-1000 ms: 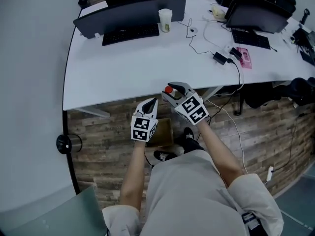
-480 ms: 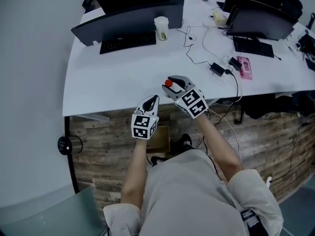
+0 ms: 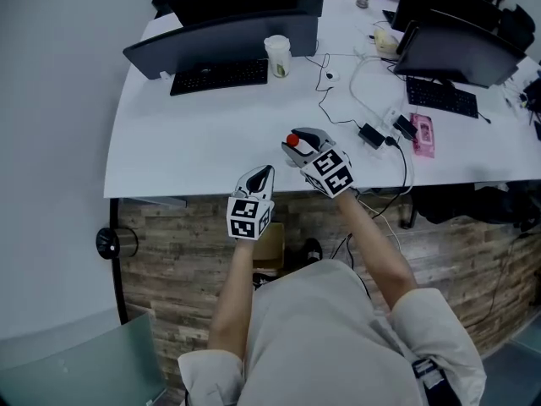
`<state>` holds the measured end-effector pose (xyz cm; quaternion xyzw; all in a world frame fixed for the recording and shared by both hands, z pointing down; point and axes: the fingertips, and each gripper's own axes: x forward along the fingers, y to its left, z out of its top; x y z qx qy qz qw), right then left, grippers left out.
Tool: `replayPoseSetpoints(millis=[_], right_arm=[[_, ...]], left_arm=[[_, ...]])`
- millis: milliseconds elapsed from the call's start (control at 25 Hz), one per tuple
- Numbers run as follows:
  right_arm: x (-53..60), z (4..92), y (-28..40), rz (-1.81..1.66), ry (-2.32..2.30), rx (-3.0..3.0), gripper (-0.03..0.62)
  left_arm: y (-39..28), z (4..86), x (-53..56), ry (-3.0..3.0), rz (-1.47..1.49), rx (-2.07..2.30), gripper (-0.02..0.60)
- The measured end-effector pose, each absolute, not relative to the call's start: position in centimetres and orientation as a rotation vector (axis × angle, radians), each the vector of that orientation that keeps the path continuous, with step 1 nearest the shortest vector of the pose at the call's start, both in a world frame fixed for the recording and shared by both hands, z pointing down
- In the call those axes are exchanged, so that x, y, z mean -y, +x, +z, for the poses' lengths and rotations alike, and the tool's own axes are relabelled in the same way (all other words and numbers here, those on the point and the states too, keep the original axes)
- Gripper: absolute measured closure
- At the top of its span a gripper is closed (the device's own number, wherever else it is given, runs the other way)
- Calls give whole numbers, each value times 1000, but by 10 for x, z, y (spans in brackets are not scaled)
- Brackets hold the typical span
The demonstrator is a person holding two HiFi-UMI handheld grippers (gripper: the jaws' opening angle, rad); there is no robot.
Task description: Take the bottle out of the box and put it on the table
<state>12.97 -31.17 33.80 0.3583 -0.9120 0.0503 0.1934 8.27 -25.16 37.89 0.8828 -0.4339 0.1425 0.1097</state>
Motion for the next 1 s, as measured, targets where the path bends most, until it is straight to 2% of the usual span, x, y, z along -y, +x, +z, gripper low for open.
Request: replayPoseSetpoints(millis=[720, 880, 1000], right_arm=[[331, 369, 137, 169, 1047, 2584, 410], [333, 364, 140, 198, 1065, 2589, 368], [327, 354, 142, 175, 1062, 2602, 364]], left_arm=[[86, 405, 252, 2434, 365, 1382, 568], [87, 404, 248, 2422, 347, 1399, 568], [90, 401, 244, 2424, 335, 1405, 568]])
